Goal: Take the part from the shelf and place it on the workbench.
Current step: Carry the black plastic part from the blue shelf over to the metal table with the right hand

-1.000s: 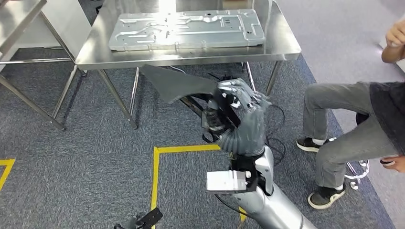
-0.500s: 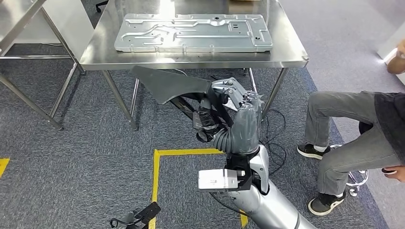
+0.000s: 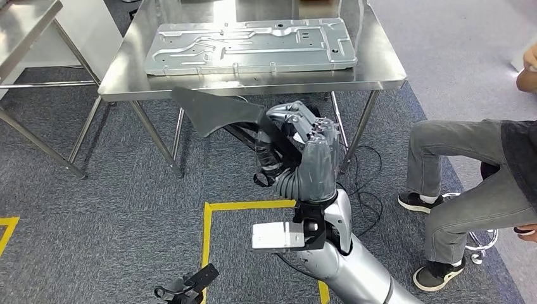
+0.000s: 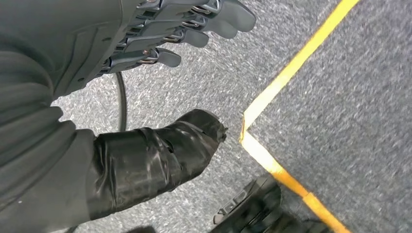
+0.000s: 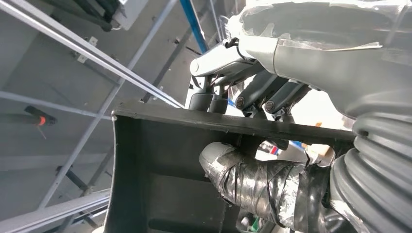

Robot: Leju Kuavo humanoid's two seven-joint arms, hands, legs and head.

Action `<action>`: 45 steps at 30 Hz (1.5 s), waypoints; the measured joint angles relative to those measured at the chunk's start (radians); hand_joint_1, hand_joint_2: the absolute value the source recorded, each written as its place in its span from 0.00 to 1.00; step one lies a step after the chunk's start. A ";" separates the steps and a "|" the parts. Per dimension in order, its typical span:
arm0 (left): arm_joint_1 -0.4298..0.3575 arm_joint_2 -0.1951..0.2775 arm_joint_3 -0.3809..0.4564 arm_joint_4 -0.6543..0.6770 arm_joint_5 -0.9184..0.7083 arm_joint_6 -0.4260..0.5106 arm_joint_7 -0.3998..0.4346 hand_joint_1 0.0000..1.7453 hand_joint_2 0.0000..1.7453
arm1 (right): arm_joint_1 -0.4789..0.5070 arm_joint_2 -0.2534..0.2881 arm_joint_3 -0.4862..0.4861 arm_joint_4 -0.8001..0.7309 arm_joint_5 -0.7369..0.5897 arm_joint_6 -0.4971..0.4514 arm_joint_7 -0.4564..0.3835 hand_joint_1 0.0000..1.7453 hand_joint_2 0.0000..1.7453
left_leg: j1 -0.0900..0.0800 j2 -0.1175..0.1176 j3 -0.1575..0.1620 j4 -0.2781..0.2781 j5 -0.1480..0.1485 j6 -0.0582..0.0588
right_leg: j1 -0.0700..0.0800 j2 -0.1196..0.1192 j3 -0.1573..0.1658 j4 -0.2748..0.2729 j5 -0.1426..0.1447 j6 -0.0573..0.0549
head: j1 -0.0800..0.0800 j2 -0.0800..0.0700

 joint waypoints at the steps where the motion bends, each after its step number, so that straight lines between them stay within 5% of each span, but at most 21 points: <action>1: -0.002 0.000 0.000 0.000 -0.006 -0.006 0.004 0.00 1.00 | 0.000 0.000 0.000 0.004 0.011 0.000 0.000 1.00 1.00 | 0.001 0.001 -0.020 0.020 0.008 -0.001 | 0.000 0.001 0.002 0.001 -0.003 0.000 | 0.000 0.000; 4: -0.020 0.000 0.000 0.001 -0.025 -0.022 0.018 0.00 1.00 | -0.003 0.000 0.000 0.015 0.027 0.000 -0.009 1.00 1.00 | 0.000 0.001 0.026 -0.120 0.110 0.008 | 0.001 0.005 0.017 0.003 -0.015 0.004 | 0.000 0.000; 6: -0.037 -0.001 0.000 0.001 -0.028 -0.025 0.026 0.00 1.00 | -0.010 -0.001 0.000 0.022 0.027 0.000 -0.017 1.00 1.00 | -0.006 0.001 0.073 -0.221 0.145 0.017 | 0.003 0.006 0.023 0.002 -0.022 0.012 | 0.000 0.000; 11: -0.050 -0.004 0.000 0.002 -0.025 -0.019 0.042 0.00 1.00 | -0.021 -0.005 0.000 0.041 0.028 -0.001 -0.023 1.00 1.00 | -0.005 0.000 0.099 -0.258 0.139 0.039 | 0.005 0.006 0.025 0.010 -0.038 0.037 | 0.003 0.000; 13: -0.056 -0.005 0.000 0.003 -0.031 -0.025 0.045 0.00 1.00 | -0.023 -0.005 0.000 0.048 0.030 -0.001 -0.030 1.00 1.00 | -0.003 0.001 0.112 -0.266 0.136 0.051 | 0.003 0.005 -0.020 0.100 -0.078 0.043 | 0.005 0.000; 15: -0.059 -0.005 0.000 0.004 -0.035 -0.031 0.045 0.00 1.00 | -0.020 -0.006 0.000 0.055 0.032 -0.001 -0.035 1.00 1.00 | -0.003 0.001 0.119 -0.266 0.128 0.059 | 0.003 0.005 -0.097 0.229 -0.120 0.045 | 0.007 0.000; 17: -0.056 -0.005 0.000 0.006 -0.035 -0.033 0.043 0.00 1.00 | -0.015 -0.008 0.000 0.063 0.033 -0.001 -0.036 1.00 1.00 | -0.004 0.001 0.129 -0.264 0.117 0.059 | 0.002 0.004 -0.140 0.271 -0.103 0.047 | 0.008 0.000; 19: -0.055 -0.005 0.000 0.007 -0.034 -0.032 0.042 0.00 1.00 | -0.013 -0.010 0.000 0.068 0.031 -0.001 -0.039 1.00 1.00 | -0.004 0.000 0.143 -0.258 0.102 0.056 | -0.001 0.004 -0.112 0.172 -0.020 0.046 | 0.009 0.000; 21: -0.057 -0.006 0.000 0.007 -0.034 -0.033 0.040 0.00 1.00 | -0.014 -0.010 0.000 0.070 0.025 -0.001 -0.045 1.00 1.00 | -0.007 -0.002 0.151 -0.247 0.084 0.047 | 0.000 0.005 -0.064 0.058 0.031 0.041 | 0.008 0.000; 27: -0.063 -0.006 0.000 0.008 -0.036 -0.041 0.038 0.00 1.00 | -0.015 -0.010 0.000 0.077 -0.011 -0.001 -0.067 1.00 1.00 | -0.009 0.001 0.144 -0.209 0.049 0.014 | -0.003 0.008 -0.020 0.007 0.010 0.012 | 0.005 0.000; 30: -0.062 -0.006 0.000 0.008 -0.037 -0.040 0.036 0.00 1.00 | -0.015 -0.010 0.000 0.081 -0.020 -0.001 -0.072 1.00 1.00 | -0.004 0.003 0.039 -0.030 -0.002 0.000 | -0.005 0.006 0.002 0.005 -0.008 0.001 | 0.003 0.000; 32: -0.056 -0.007 0.000 0.009 -0.037 -0.038 0.036 0.00 1.00 | -0.012 -0.010 0.000 0.087 -0.024 -0.001 -0.073 1.00 1.00 | -0.003 0.003 -0.022 0.034 0.009 -0.001 | -0.004 0.009 0.019 0.005 -0.023 0.001 | 0.003 0.000; 33: -0.054 -0.007 0.000 0.009 -0.037 -0.037 0.036 0.00 1.00 | -0.010 -0.010 0.000 0.089 -0.025 -0.001 -0.073 1.00 1.00 | -0.003 0.003 -0.026 0.010 0.043 0.002 | -0.003 0.011 0.031 0.005 -0.032 0.002 | 0.003 0.000; 36: -0.054 -0.006 0.000 0.010 -0.036 -0.035 0.036 0.00 1.00 | -0.011 -0.010 0.000 0.092 -0.025 -0.001 -0.076 1.00 1.00 | -0.009 0.003 0.037 -0.175 0.164 0.019 | -0.002 0.014 0.068 0.000 -0.060 0.011 | 0.004 0.000; 41: -0.052 -0.008 0.000 0.011 -0.040 -0.038 0.039 0.00 1.00 | -0.008 -0.011 0.000 0.093 -0.026 -0.001 -0.087 1.00 1.00 | -0.015 0.002 0.097 -0.260 0.146 0.046 | 0.002 0.012 0.090 0.008 -0.063 0.037 | 0.006 0.000; 43: -0.053 -0.008 0.000 0.011 -0.043 -0.038 0.039 0.00 1.00 | -0.008 -0.011 0.000 0.092 -0.031 -0.001 -0.089 1.00 1.00 | -0.010 0.001 0.122 -0.269 0.135 0.057 | 0.001 0.010 0.054 0.077 -0.075 0.042 | 0.008 0.000; 45: -0.053 -0.008 0.000 0.012 -0.044 -0.041 0.035 0.00 1.00 | -0.004 -0.012 0.000 0.092 -0.045 -0.002 -0.091 1.00 1.00 | -0.010 0.001 0.139 -0.271 0.120 0.063 | 0.001 0.009 -0.025 0.190 -0.114 0.048 | 0.010 0.000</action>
